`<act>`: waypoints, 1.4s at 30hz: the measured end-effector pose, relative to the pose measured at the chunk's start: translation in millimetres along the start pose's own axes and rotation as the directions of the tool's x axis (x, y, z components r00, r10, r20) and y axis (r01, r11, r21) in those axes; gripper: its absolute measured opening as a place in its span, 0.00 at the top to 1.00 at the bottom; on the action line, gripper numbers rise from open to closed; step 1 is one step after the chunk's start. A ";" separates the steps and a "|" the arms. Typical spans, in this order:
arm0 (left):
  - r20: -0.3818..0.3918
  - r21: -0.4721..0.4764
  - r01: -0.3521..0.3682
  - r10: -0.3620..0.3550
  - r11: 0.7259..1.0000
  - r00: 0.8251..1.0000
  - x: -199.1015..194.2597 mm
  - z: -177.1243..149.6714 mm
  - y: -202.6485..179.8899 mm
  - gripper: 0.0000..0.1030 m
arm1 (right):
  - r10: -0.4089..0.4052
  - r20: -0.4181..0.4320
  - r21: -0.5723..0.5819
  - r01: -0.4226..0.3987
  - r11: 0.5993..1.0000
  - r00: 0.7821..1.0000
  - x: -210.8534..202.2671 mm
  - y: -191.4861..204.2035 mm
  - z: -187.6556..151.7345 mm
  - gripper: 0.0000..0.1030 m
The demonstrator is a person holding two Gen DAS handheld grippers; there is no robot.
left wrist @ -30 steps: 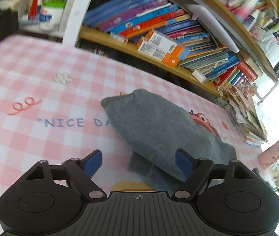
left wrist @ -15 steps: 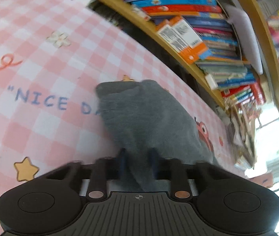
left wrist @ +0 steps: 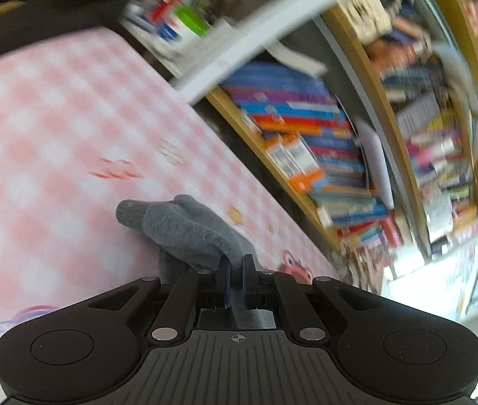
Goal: Fold clothes
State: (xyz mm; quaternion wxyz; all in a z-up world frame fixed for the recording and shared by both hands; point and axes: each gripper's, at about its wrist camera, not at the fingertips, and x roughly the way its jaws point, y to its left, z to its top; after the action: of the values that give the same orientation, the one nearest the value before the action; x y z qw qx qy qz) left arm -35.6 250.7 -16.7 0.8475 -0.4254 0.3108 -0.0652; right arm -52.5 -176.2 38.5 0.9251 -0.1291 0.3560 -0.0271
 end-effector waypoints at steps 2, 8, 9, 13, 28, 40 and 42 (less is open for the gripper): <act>0.035 -0.009 -0.024 0.024 1.000 0.999 -13.8 3.3 8.8 0.96 | 0.045 0.016 -0.123 -0.043 0.992 0.999 -0.9 19.8 4.7 0.28; 0.088 -0.050 -0.070 0.074 0.996 0.993 -32.9 10.2 29.9 0.95 | 0.168 0.057 -0.448 -0.125 0.885 0.984 -6.1 77.9 17.3 0.27; 0.083 -0.057 -0.078 0.082 0.995 0.993 -32.2 8.8 31.8 0.95 | 0.181 0.053 -0.489 -0.132 0.862 0.982 -4.5 86.5 18.7 0.27; 0.059 -0.092 -0.113 0.118 0.989 0.991 -27.7 3.0 39.9 0.94 | 0.204 0.009 -0.576 -0.162 0.801 0.979 9.6 110.1 21.9 0.27; -0.002 -0.127 -0.174 0.175 0.977 0.984 -17.2 0.0 51.6 0.80 | 0.078 -0.006 0.277 -0.074 0.958 0.997 0.3 -27.8 16.9 0.84; -0.083 -0.122 -0.213 0.204 0.969 0.975 0.7 -1.5 49.8 0.71 | -0.054 -0.207 0.497 0.153 0.854 0.977 -1.1 -77.0 -38.9 0.43; -0.086 -0.122 -0.214 0.205 0.969 0.975 1.0 -1.2 49.3 0.71 | -0.057 -0.191 0.539 0.153 0.828 0.980 -6.1 -88.3 -41.9 0.43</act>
State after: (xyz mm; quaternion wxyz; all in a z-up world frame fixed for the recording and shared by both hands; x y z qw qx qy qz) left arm -43.0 280.6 -55.3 0.8082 -0.4420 0.3880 0.0297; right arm -81.1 -269.7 35.4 0.8871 0.1261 0.4013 -0.1901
